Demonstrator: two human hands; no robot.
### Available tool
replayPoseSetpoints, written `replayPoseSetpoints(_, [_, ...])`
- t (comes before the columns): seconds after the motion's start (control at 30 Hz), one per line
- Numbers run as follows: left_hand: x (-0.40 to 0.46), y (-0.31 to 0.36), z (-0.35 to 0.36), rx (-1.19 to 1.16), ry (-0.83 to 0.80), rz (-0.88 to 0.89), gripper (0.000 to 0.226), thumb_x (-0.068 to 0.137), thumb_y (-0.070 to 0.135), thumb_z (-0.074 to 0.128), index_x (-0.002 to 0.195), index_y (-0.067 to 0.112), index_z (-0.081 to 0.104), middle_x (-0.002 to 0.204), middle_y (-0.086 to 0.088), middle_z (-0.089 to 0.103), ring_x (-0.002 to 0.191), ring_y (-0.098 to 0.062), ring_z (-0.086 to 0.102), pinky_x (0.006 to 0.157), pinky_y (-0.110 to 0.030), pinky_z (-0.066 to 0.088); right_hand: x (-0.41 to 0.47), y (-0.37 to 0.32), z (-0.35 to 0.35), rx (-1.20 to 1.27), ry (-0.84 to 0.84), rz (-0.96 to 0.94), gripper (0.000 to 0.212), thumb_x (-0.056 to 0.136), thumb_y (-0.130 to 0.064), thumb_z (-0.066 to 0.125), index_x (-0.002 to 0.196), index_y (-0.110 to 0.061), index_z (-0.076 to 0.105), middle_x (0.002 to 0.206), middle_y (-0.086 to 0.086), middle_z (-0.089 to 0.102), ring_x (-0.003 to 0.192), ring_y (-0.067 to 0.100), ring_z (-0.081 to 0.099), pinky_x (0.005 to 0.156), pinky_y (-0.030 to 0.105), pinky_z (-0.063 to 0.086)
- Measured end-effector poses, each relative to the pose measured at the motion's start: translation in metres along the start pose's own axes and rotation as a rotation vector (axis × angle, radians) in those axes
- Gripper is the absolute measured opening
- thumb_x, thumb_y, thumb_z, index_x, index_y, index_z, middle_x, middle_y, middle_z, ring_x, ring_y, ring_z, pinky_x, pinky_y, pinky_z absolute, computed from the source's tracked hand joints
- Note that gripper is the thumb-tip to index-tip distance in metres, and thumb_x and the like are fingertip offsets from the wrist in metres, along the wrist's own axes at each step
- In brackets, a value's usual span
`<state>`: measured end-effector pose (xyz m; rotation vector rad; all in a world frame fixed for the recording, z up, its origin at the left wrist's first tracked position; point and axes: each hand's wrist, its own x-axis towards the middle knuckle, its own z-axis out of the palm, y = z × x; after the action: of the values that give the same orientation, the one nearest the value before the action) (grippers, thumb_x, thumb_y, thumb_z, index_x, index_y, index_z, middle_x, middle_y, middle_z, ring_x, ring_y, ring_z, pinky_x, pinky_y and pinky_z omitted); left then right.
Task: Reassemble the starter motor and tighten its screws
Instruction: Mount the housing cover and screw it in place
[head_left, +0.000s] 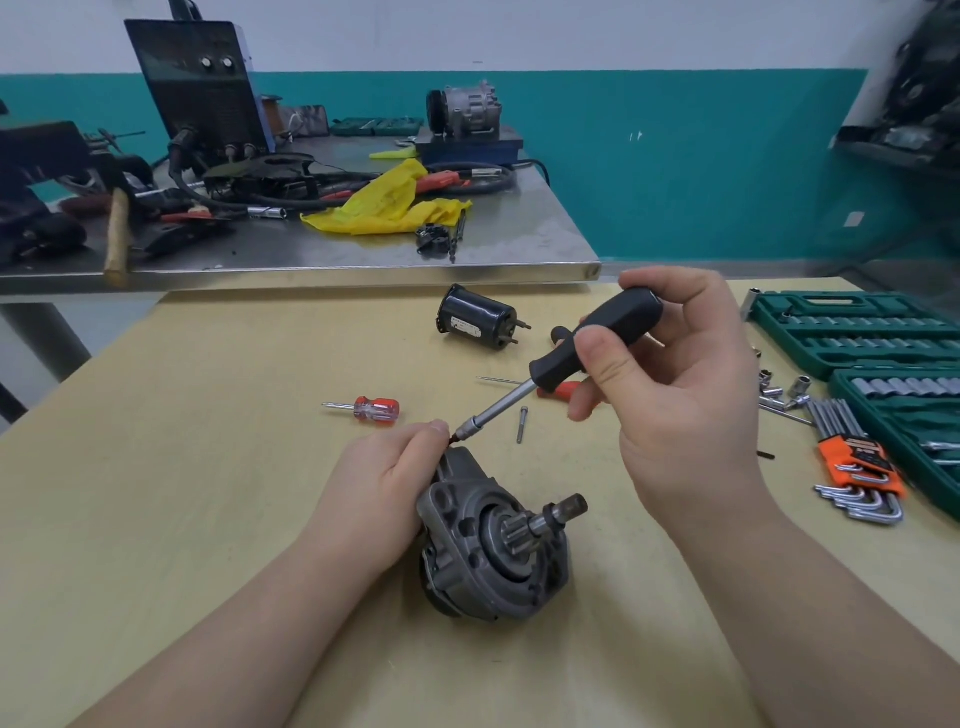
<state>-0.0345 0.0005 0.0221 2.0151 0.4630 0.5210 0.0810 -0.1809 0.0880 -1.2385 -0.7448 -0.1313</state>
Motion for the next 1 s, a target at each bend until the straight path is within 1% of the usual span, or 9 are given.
replayPoseSetpoints(0.07, [0.0,0.0,0.0,0.006,0.004,-0.001,0.05,0.09,0.062,0.042,0.066,0.019,0.039,0.06,0.012,0.04,0.061,-0.012,0.038,0.065,-0.041,0.032,0.001,0.001,0.001,-0.054,0.043,0.02,0.032,0.095,-0.002,0.075,0.112,-0.021,0.056,0.083,-0.008,0.065,0.051,0.028,0.063,0.054,0.047,0.059])
replayPoseSetpoints(0.2, [0.001,0.0,0.0,0.01,0.001,0.013,0.047,0.092,0.061,0.041,0.066,0.021,0.037,0.06,0.012,0.038,0.061,-0.012,0.036,0.064,-0.041,0.031,0.001,0.001,0.0,-0.092,0.058,0.027,0.03,0.095,-0.01,0.076,0.11,-0.026,0.056,0.084,-0.011,0.066,0.056,0.031,0.066,0.053,0.04,0.059])
replayPoseSetpoints(0.27, [0.0,-0.001,0.0,0.02,0.001,0.026,0.049,0.091,0.062,0.04,0.068,0.019,0.037,0.06,0.011,0.037,0.061,-0.012,0.036,0.064,-0.04,0.031,0.001,0.0,-0.001,-0.079,0.036,0.033,0.031,0.097,-0.008,0.075,0.112,-0.027,0.057,0.085,-0.011,0.066,0.062,0.03,0.069,0.058,0.047,0.061])
replayPoseSetpoints(0.33, [-0.001,-0.002,0.0,0.033,0.001,0.035,0.051,0.091,0.064,0.039,0.069,0.018,0.038,0.059,0.011,0.037,0.06,-0.011,0.035,0.063,-0.04,0.031,0.0,-0.001,-0.003,-0.072,-0.01,0.01,0.032,0.097,-0.008,0.074,0.116,-0.029,0.059,0.084,-0.01,0.066,0.061,0.026,0.067,0.062,0.05,0.062])
replayPoseSetpoints(0.43, [-0.001,-0.001,0.0,0.04,-0.008,0.033,0.051,0.09,0.064,0.039,0.07,0.017,0.038,0.06,0.011,0.037,0.059,-0.01,0.035,0.062,-0.039,0.03,-0.001,-0.002,-0.006,-0.104,-0.057,-0.044,0.03,0.095,-0.013,0.074,0.118,-0.027,0.062,0.084,-0.01,0.066,0.063,0.026,0.069,0.058,0.037,0.062])
replayPoseSetpoints(0.53, [-0.001,-0.001,-0.001,0.035,-0.004,0.03,0.049,0.09,0.063,0.039,0.069,0.019,0.037,0.059,0.012,0.035,0.059,-0.01,0.034,0.062,-0.039,0.029,-0.001,-0.001,-0.007,-0.121,-0.072,-0.068,0.023,0.096,-0.019,0.071,0.115,-0.028,0.061,0.084,-0.011,0.065,0.073,0.019,0.074,0.058,0.024,0.06])
replayPoseSetpoints(0.63, [-0.001,-0.002,0.0,0.045,-0.009,0.042,0.047,0.091,0.062,0.039,0.069,0.02,0.036,0.059,0.012,0.034,0.059,-0.011,0.033,0.061,-0.04,0.029,0.002,0.001,-0.006,-0.097,-0.107,-0.068,0.019,0.099,-0.016,0.066,0.112,-0.026,0.057,0.079,-0.019,0.06,0.07,0.005,0.068,0.06,0.013,0.052])
replayPoseSetpoints(0.8, [-0.001,-0.003,0.0,0.038,0.003,0.041,0.049,0.09,0.064,0.039,0.069,0.02,0.037,0.06,0.012,0.034,0.059,-0.011,0.033,0.061,-0.04,0.029,0.006,0.0,-0.002,-0.132,-0.133,-0.119,0.014,0.103,-0.014,0.061,0.108,-0.024,0.054,0.076,-0.024,0.056,0.068,-0.004,0.06,0.062,0.01,0.049])
replayPoseSetpoints(1.0, [-0.003,-0.003,0.002,0.083,0.043,0.047,0.05,0.092,0.065,0.035,0.067,0.022,0.039,0.057,0.011,0.036,0.057,-0.011,0.035,0.06,-0.04,0.031,0.008,-0.001,0.004,-0.125,-0.007,-0.046,0.008,0.103,-0.018,0.067,0.102,-0.016,0.059,0.07,-0.023,0.058,0.066,-0.006,0.059,0.056,0.006,0.047])
